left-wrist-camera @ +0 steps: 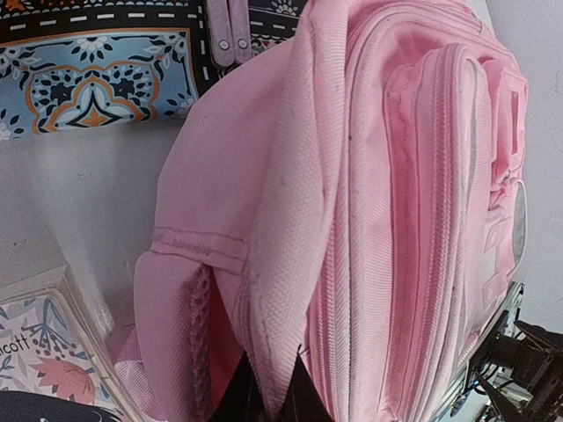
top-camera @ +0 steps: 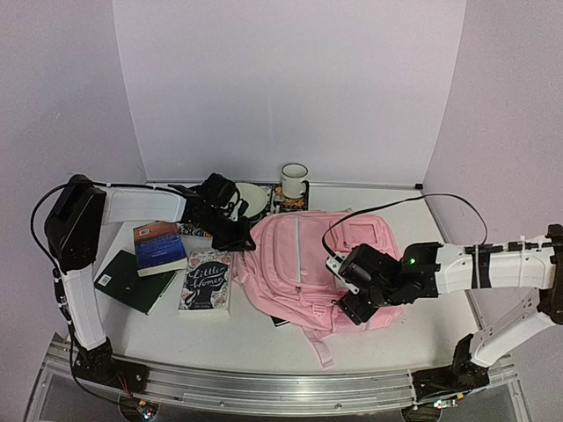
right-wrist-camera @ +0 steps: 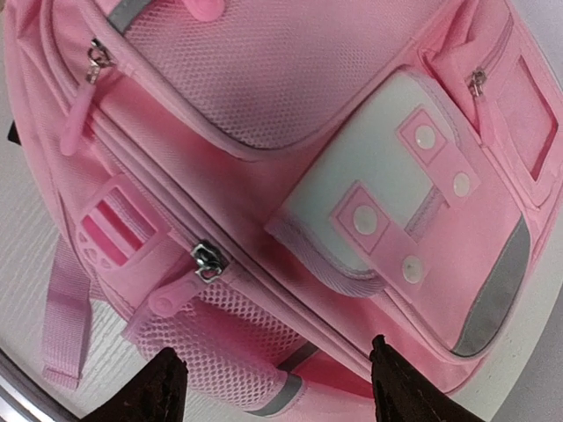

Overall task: Pack the student bag
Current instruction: Rotate the student bag at the center of the board.

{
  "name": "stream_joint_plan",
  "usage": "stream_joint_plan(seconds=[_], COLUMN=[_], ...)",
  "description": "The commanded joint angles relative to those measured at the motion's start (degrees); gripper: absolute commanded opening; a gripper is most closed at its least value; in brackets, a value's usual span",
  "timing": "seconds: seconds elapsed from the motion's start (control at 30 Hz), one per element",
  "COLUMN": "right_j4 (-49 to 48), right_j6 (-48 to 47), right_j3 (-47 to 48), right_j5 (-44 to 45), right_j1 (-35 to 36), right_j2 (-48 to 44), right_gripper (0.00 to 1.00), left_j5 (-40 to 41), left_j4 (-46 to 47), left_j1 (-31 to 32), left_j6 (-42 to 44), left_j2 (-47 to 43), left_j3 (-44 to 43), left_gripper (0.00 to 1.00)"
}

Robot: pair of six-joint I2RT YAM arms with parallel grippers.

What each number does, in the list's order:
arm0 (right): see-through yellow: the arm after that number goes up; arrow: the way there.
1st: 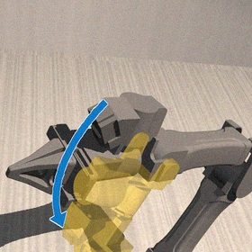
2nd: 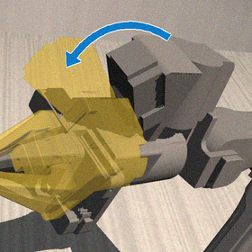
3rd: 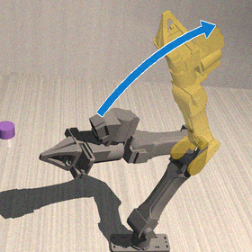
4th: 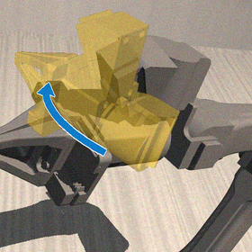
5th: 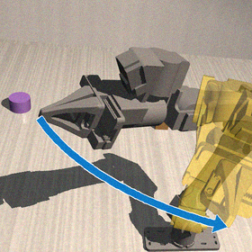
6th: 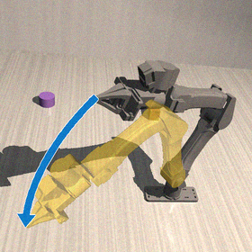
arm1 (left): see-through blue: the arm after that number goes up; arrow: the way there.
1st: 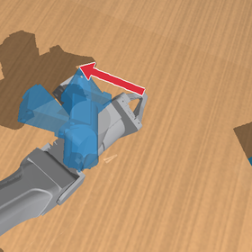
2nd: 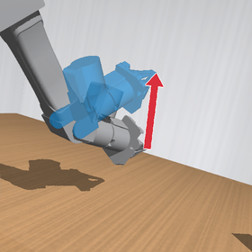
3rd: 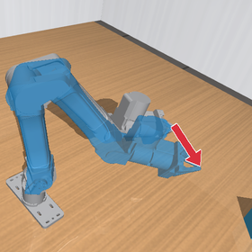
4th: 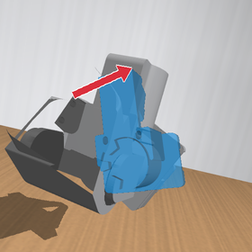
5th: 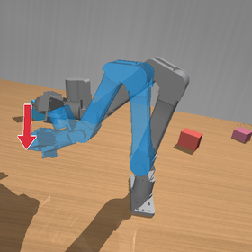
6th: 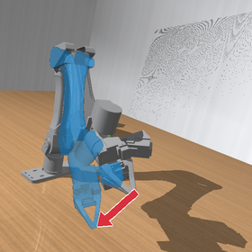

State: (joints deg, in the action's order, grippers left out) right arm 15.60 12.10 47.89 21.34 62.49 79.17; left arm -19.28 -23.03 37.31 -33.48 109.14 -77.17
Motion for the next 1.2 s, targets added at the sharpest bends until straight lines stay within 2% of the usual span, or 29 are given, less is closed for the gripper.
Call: stream_joint_plan(seconds=[0.0, 0.3, 0.5, 0.63, 0.77, 0.87, 0.97, 1.17], right_j4=[1.1, -2.0, -1.8, -1.8, -1.5, -0.5, 0.8, 2.0], right_j6=[2.1, -3.2, 2.1, 3.4, 2.9, 2.8, 3.2, 5.9], right_j3=[-0.3, 2.9, 4.2, 5.6, 7.4, 8.4, 8.7, 8.3], right_j5=[6.9, 8.1, 12.9, 14.7, 15.9, 16.2, 15.3, 7.1], right_j1=[-0.5, -1.9, -11.4, -14.8, -16.7, -17.0, -17.0, -17.0], right_j2=[2.0, 11.8, 11.0, 8.8, 9.0, 7.8, 5.2, -1.6], right_gripper=[0.72, 0.75, 0.75, 0.76, 0.76, 0.77, 0.78, 0.84], left_j5=[1.0, 0.6, -2.1, -5.2, -9.1, -9.7, -5.9, 10.2], left_j4=[3.2, 3.2, 3.8, 5.4, 10.6, 12.7, 12.9, 9.7], left_j1=[0.1, 1.0, 3.1, 7.0, 13.9, 19.8, 21.5, 20.4], left_j6=[0.0, 0.3, 0.7, 0.4, -1.4, -0.3, 1.3, 7.6], left_j2=[-4.5, -4.6, -6.1, -7.3, -7.8, -7.4, -9.8, -19.8], left_j3=[0.4, 0.6, 0.6, 1.4, 3.1, 2.9, 3.9, 6.7], left_gripper=[0.07, 0.07, 0.06, 0.06, 0.07, 0.13, 0.23, 0.62])
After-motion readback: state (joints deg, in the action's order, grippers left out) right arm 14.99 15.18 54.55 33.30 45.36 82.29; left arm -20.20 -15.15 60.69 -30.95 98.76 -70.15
